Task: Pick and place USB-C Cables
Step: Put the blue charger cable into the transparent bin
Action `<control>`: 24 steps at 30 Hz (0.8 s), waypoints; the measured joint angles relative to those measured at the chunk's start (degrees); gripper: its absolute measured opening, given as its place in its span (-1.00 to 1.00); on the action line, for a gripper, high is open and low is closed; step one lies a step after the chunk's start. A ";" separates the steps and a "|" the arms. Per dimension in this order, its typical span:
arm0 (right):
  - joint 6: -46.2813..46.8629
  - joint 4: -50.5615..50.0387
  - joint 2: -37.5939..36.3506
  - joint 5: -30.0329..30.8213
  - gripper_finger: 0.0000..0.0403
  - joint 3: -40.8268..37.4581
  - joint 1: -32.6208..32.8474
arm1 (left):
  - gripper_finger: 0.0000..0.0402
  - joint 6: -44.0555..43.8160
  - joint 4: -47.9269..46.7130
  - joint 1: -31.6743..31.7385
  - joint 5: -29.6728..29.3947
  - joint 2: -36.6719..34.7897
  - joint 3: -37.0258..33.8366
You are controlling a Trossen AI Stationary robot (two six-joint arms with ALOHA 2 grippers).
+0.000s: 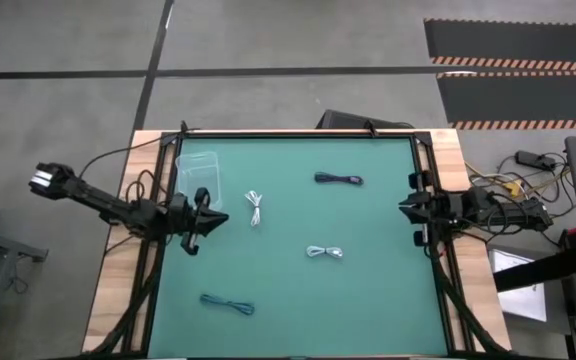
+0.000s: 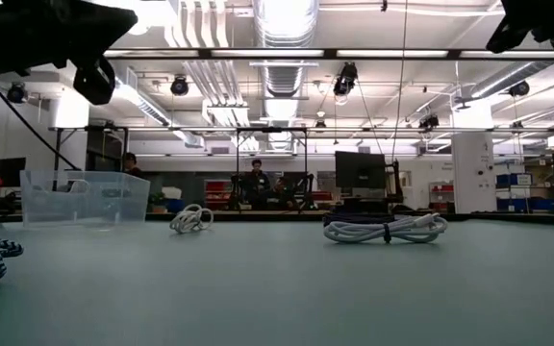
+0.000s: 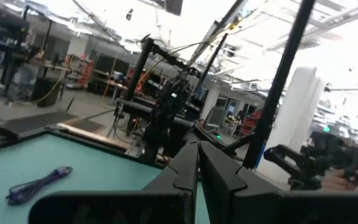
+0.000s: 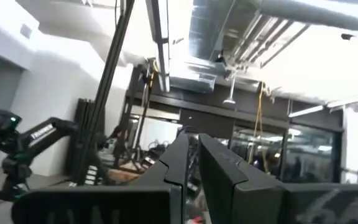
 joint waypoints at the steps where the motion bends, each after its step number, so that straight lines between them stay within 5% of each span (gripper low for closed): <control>1: -0.77 0.05 0.02 0.01 -0.87 0.00 0.00 | -1.00 -1.21 -0.02 -0.01 -0.39 0.76 0.41; 11: -5.39 2.57 -0.05 0.66 -0.87 0.00 0.00 | -1.00 -13.81 -12.53 -0.02 -1.37 7.45 6.67; 24: -4.70 3.38 -0.05 0.66 -0.87 0.00 0.00 | -1.00 -35.37 -54.83 -0.02 2.25 12.46 21.22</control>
